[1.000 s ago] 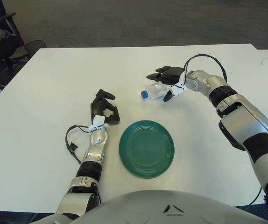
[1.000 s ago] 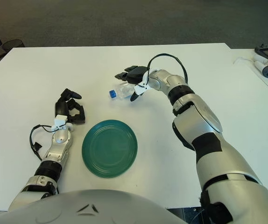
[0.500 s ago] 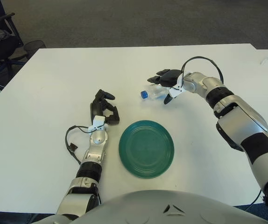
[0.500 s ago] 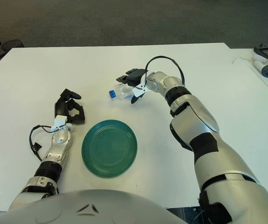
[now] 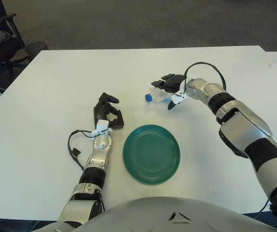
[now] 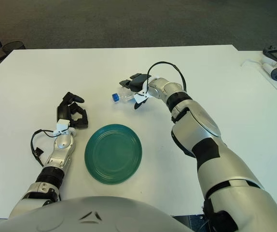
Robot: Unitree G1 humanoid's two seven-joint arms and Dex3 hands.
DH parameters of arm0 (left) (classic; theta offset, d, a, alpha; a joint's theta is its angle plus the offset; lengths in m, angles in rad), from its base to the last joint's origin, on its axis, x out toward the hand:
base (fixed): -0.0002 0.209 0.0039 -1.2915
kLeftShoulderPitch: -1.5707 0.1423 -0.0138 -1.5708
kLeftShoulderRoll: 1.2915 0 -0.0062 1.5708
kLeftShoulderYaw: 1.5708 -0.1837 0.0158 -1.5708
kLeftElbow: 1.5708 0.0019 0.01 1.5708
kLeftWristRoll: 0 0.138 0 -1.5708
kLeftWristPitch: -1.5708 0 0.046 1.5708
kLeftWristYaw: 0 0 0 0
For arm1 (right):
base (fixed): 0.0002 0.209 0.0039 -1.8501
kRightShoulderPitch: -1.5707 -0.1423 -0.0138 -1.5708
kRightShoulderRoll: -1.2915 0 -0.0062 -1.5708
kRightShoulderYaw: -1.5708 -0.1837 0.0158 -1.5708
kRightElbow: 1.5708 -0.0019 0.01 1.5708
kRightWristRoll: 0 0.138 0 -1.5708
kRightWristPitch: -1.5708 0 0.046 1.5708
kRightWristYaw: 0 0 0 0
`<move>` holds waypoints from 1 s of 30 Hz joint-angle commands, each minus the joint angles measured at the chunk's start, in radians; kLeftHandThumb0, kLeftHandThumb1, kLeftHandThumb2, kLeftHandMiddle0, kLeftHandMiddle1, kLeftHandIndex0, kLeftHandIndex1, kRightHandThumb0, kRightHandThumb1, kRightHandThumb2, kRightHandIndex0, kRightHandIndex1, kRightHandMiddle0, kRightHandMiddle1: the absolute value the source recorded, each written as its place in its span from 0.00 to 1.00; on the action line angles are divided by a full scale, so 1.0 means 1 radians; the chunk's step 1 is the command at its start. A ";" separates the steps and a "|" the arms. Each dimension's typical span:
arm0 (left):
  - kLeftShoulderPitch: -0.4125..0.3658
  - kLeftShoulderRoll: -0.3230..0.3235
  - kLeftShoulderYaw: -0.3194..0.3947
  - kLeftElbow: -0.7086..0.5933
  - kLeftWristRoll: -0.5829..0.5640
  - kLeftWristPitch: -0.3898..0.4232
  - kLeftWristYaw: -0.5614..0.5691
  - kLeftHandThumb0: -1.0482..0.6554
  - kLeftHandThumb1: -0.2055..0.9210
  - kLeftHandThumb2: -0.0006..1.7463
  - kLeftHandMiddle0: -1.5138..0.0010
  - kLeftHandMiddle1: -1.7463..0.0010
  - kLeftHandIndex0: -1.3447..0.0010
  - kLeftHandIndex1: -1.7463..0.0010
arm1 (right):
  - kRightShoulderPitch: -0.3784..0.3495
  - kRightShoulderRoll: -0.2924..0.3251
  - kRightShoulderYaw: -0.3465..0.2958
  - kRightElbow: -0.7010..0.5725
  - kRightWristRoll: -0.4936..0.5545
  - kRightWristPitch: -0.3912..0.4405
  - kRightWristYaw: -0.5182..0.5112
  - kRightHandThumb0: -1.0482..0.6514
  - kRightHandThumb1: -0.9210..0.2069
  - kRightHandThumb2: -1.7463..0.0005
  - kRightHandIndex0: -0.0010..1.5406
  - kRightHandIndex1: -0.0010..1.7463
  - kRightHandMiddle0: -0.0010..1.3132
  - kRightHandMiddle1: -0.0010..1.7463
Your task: Put the bottle into the plate.
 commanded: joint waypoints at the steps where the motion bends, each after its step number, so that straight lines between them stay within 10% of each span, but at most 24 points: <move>1: 0.036 0.003 -0.006 0.033 0.019 0.021 0.013 0.61 0.09 1.00 0.37 0.07 0.47 0.00 | 0.031 0.011 0.022 0.020 -0.023 0.013 0.001 0.00 0.00 0.93 0.00 0.00 0.00 0.00; 22: 0.038 -0.001 -0.007 0.035 0.018 0.031 0.019 0.61 0.09 1.00 0.36 0.08 0.47 0.00 | 0.100 0.049 0.108 0.061 -0.060 0.078 -0.059 0.05 0.00 0.91 0.01 0.01 0.04 0.02; 30: 0.041 -0.001 -0.005 0.036 0.005 0.026 0.006 0.61 0.09 1.00 0.36 0.08 0.47 0.00 | 0.106 0.048 0.102 0.066 -0.049 0.082 -0.068 0.09 0.00 0.92 0.08 0.01 0.00 0.17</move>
